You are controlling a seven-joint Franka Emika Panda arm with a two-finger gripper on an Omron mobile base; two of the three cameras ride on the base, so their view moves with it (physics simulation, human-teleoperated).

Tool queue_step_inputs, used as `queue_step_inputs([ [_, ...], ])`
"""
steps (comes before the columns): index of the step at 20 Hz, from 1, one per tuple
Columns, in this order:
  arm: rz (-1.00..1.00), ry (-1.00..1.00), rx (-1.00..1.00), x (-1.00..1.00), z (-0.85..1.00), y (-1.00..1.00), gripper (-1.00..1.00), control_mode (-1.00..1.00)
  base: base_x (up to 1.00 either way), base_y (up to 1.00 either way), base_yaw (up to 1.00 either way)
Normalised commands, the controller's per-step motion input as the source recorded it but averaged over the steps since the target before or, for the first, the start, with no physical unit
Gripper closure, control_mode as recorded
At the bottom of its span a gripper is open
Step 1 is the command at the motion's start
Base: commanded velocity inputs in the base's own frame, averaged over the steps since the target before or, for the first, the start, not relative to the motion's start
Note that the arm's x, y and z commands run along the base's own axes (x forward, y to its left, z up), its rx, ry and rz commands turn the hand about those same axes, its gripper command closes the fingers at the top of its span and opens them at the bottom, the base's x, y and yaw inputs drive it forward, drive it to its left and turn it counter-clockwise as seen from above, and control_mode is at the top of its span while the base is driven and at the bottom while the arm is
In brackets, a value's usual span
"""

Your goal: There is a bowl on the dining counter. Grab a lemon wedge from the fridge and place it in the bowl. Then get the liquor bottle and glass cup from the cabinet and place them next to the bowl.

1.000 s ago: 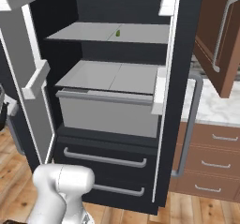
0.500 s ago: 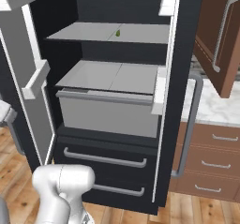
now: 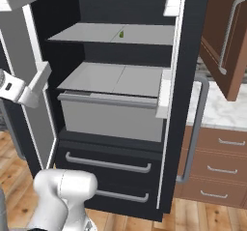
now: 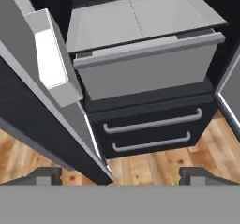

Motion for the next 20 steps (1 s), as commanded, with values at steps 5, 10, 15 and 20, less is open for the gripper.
queue_step_inputs([
  [5, 0.01, 0.15, -0.29, 0.01, -0.26, -0.65, -1.0, -1.0, 0.0, 0.0, 0.0],
  [10, 0.12, 0.18, -0.03, 0.06, -0.5, -0.64, -1.0, -1.0, 0.0, 0.0, 0.0],
  [15, 0.15, 0.14, 0.0, 0.09, -0.27, -0.69, -1.0, -1.0, 0.0, 0.0, 0.0],
  [20, 0.09, 0.0, 0.0, 0.0, -0.04, -0.32, -1.0, -1.0, 0.0, 0.0, 0.0],
])
